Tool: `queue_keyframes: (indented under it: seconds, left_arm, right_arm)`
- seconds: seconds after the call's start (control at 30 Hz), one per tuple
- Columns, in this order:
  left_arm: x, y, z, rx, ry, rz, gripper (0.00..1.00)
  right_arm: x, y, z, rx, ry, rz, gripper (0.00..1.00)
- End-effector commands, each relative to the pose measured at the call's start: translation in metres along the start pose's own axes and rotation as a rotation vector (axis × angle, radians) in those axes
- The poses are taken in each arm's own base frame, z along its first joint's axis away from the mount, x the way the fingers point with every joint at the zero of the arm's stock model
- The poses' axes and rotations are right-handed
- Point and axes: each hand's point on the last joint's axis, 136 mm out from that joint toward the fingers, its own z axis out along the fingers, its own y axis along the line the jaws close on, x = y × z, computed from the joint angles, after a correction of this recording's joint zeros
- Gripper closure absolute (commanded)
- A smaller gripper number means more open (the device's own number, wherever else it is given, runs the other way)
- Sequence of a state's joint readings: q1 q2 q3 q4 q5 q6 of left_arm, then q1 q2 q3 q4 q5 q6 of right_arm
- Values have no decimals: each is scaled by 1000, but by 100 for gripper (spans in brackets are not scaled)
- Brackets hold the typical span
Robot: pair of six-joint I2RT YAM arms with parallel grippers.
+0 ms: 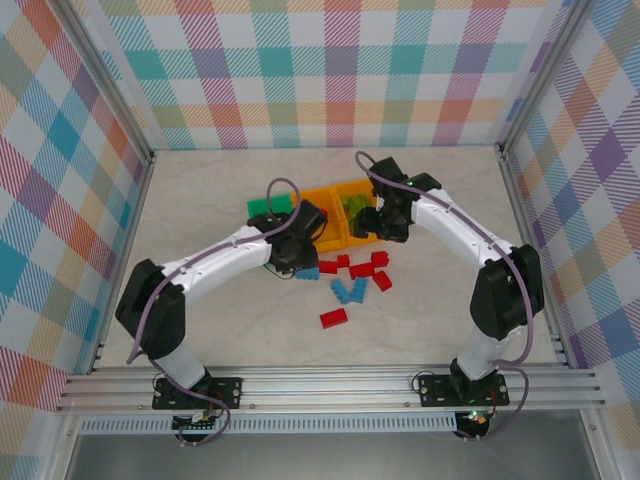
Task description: Sort the legos into containers by color
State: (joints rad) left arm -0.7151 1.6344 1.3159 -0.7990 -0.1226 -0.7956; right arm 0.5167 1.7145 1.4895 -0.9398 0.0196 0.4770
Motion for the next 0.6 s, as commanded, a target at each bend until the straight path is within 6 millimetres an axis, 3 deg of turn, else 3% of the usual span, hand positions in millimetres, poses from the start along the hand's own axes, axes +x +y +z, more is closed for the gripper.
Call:
queue_keyframes:
  seconds: [0.0, 0.27, 0.57]
  left_arm:
    - [-32, 23, -24, -30, -68, -12, 63]
    - [-88, 59, 1, -74, -73, -66, 63]
    - [-122, 55, 23, -55, -68, -62, 60]
  right_arm:
    - [14, 1, 3, 5, 12, -61, 32]
    - [63, 29, 24, 20, 101, -199, 36]
    - [89, 56, 54, 60, 185, -362, 39]
